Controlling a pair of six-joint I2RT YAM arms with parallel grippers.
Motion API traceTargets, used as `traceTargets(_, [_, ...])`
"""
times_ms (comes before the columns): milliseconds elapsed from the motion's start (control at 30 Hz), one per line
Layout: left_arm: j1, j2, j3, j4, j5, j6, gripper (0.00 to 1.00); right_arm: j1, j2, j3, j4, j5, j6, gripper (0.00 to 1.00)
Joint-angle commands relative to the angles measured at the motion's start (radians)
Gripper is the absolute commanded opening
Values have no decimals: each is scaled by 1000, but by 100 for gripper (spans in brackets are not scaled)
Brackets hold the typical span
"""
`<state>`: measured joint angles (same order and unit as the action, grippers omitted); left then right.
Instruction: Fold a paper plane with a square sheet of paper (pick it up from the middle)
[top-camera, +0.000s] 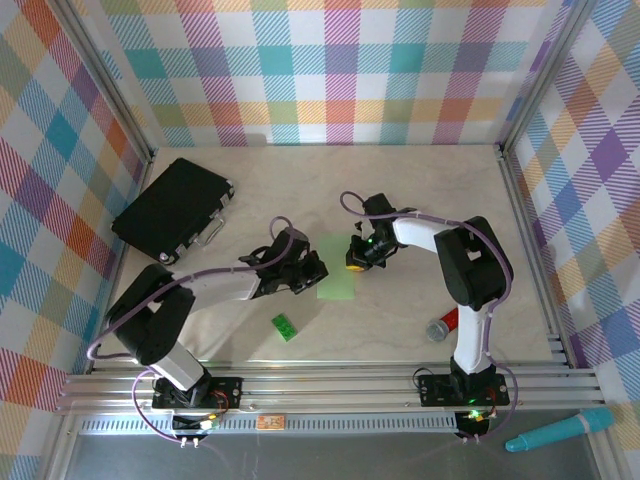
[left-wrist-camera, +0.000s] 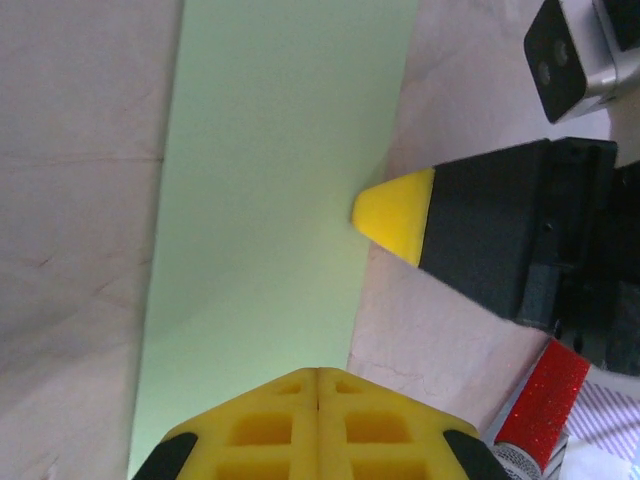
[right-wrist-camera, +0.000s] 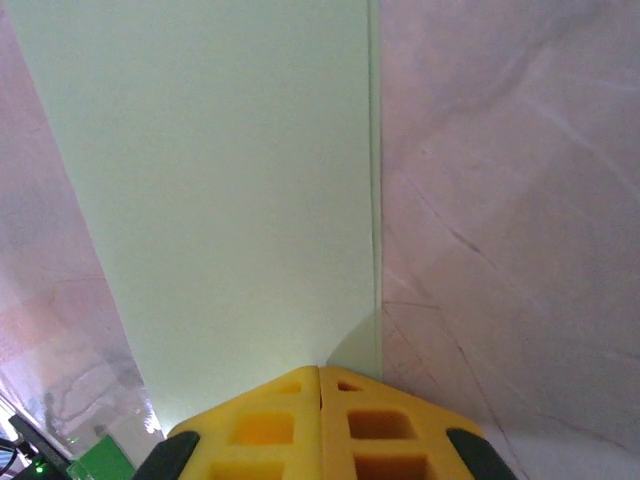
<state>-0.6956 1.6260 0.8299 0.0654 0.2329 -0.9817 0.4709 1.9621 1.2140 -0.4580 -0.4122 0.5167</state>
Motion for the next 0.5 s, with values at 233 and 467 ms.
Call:
traceTargets(233, [99,179,109,55,147,76,9,-3,-308,-130,13,81,86,35])
traceTargets(467, [147,258,222,-21,217,144,10,-9,-441,-311,99,8,193,49])
